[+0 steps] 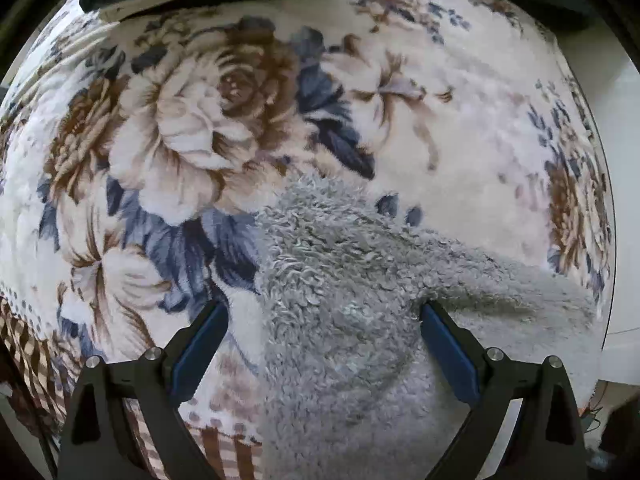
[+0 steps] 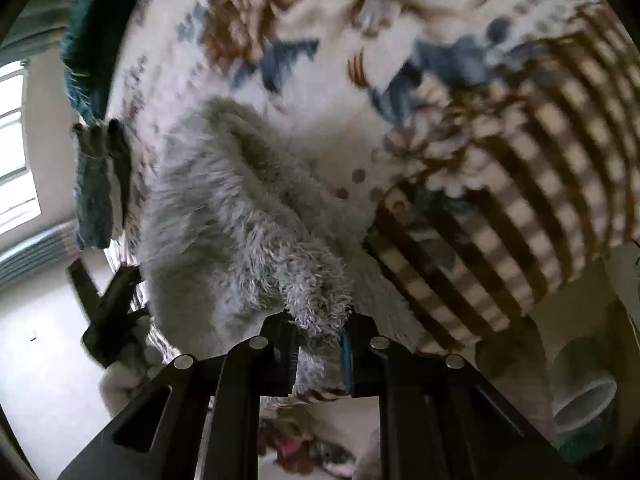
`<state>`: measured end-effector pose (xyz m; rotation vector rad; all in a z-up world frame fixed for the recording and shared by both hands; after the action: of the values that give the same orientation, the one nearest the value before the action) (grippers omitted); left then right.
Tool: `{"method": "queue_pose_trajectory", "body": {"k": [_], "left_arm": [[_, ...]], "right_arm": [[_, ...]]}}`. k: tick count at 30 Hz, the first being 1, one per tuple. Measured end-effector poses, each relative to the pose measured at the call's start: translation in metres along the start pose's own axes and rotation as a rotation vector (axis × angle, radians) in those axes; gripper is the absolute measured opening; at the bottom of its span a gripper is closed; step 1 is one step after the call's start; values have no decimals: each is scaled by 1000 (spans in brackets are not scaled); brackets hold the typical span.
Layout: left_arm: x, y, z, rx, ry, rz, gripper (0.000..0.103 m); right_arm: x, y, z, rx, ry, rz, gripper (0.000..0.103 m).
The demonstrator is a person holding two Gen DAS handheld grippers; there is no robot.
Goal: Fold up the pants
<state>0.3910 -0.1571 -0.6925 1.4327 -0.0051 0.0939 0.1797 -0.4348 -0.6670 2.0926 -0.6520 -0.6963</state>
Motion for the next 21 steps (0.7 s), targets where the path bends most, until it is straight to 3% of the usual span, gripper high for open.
{"method": "queue_pose_trajectory", "body": {"k": [4,7,9,10,12,15,18,21], "left_arm": [[2,-6,-4,-23,32,-21,99],[2,-1,0,-28,24,-29,99],[2,10,7,-17,-3,-26,99],[2,15,12,-25,-17,-21,98],[6,33,23,-46,-62,5,98],[12,48,33,-54,-110,29,98],[17,45,33,-47,-116,24,99],[24,31,28,-55,-83,6,99]], "right_arm": [[-18,15,11,-35,-4,-11,18],[-23,-13,34,-95,6,-142,22],[-20,-22,37,-70,-30,-188,36],[-15,-19,34,-63,-20,-173,40],[-2,1,21,-88,33,-106,68],[21,35,-3,-66,93,24,70],[53,36,-28,-51,157,51,74],[85,8,-59,-39,227,39,74]]}}
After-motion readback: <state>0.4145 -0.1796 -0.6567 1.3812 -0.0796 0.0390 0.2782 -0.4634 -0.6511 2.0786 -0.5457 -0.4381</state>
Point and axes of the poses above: each gripper's, at about its wrist camera, not at the fingertips, and y roughly against the way its jaws point, z to its right, x to its top, the point moved 7 cm from there along -y, roughly the way its jaws point, and after that the axes turned 4 degrees about y, right-handed, at the moved point
